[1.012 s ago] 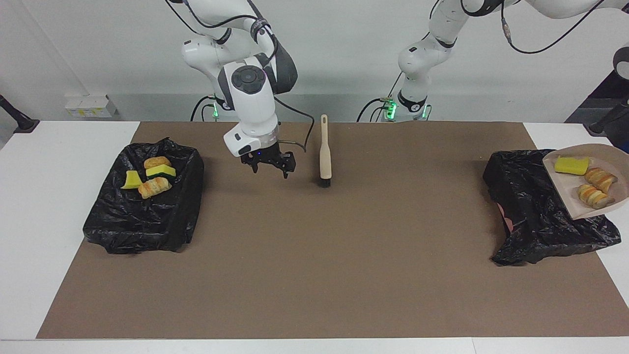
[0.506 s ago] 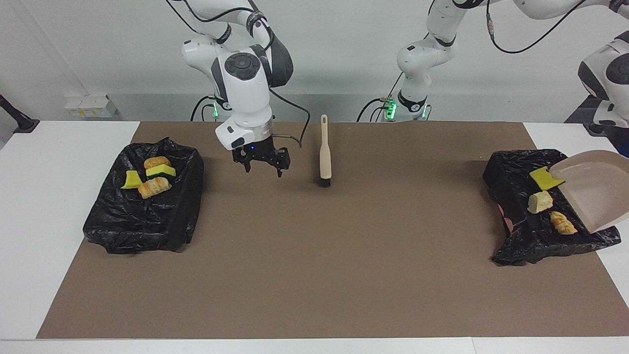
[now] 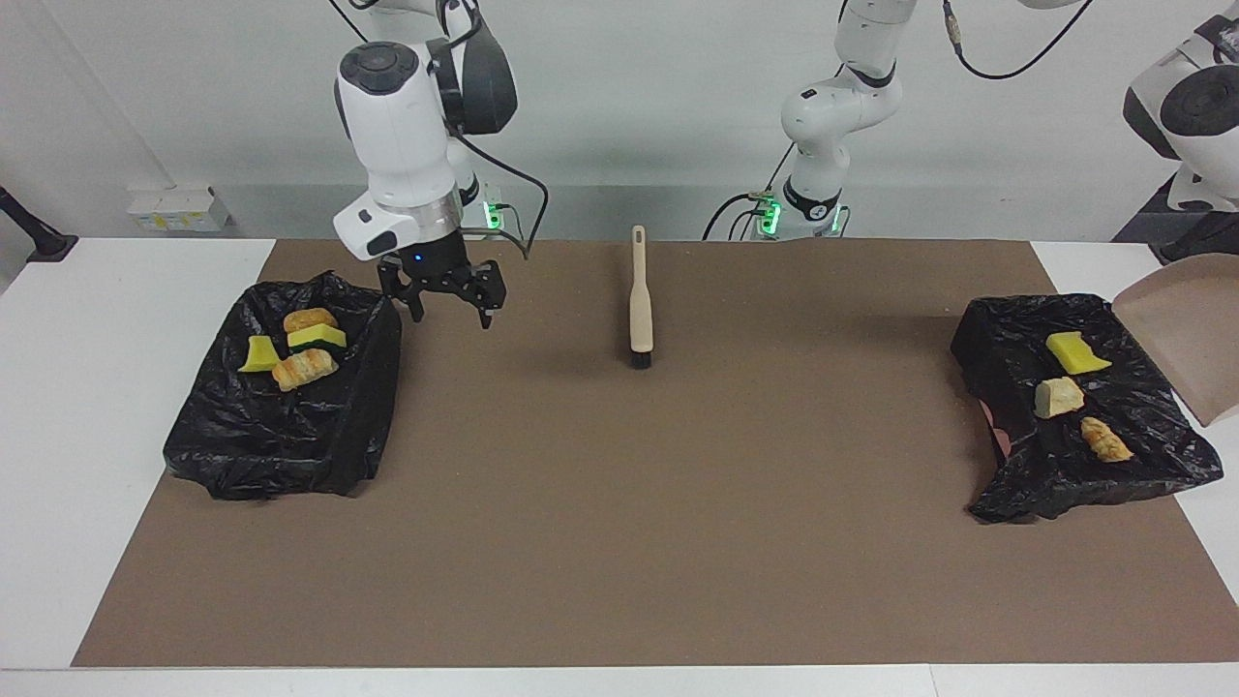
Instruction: Sweep and dump trash in bin
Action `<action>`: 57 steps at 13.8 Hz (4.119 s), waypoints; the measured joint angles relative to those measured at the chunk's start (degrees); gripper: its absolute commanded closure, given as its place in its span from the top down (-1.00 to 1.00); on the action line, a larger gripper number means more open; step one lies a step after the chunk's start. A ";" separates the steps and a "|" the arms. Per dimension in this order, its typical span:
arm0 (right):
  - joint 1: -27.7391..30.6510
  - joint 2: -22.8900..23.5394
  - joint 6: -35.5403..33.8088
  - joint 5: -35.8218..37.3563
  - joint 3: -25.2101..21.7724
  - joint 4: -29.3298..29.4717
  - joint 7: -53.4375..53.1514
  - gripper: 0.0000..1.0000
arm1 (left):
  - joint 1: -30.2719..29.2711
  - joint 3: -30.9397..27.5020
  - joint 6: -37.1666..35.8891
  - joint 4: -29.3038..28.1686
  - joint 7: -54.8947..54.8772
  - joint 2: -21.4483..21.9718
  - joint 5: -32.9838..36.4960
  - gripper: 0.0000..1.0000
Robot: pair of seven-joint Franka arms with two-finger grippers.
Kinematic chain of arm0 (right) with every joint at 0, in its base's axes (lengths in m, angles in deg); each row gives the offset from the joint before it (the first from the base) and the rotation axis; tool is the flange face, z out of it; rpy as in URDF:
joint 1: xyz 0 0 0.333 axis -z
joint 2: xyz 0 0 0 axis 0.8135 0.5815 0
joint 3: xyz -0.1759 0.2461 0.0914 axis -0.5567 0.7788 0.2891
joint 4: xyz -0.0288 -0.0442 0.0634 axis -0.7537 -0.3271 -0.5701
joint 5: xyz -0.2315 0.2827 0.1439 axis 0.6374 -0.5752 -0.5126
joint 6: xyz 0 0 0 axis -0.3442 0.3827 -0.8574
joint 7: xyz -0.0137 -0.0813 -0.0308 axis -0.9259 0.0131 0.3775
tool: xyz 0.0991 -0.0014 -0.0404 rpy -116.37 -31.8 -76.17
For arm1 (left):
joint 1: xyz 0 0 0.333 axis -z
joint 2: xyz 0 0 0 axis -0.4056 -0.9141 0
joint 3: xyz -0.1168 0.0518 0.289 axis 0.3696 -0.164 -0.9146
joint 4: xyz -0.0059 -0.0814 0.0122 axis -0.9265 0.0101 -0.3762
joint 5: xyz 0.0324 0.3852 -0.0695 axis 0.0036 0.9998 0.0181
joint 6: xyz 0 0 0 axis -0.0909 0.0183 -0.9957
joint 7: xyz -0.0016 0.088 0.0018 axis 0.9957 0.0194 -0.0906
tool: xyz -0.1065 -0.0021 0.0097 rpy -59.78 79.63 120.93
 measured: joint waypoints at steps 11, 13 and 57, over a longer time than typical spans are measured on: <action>1.42 -6.88 -18.78 -1.40 -13.34 7.72 14.28 1.00 | 1.98 3.87 -21.74 0.53 39.72 2.10 -34.65 -1.00; 1.17 -6.97 -19.29 -1.76 -14.37 7.88 15.02 1.00 | 4.78 4.11 -23.45 0.20 49.31 2.32 -40.36 -1.00; 3.65 -4.63 -18.34 -1.67 -13.36 11.37 19.86 1.00 | 27.12 1.16 -6.61 5.63 102.11 -10.54 -59.48 1.00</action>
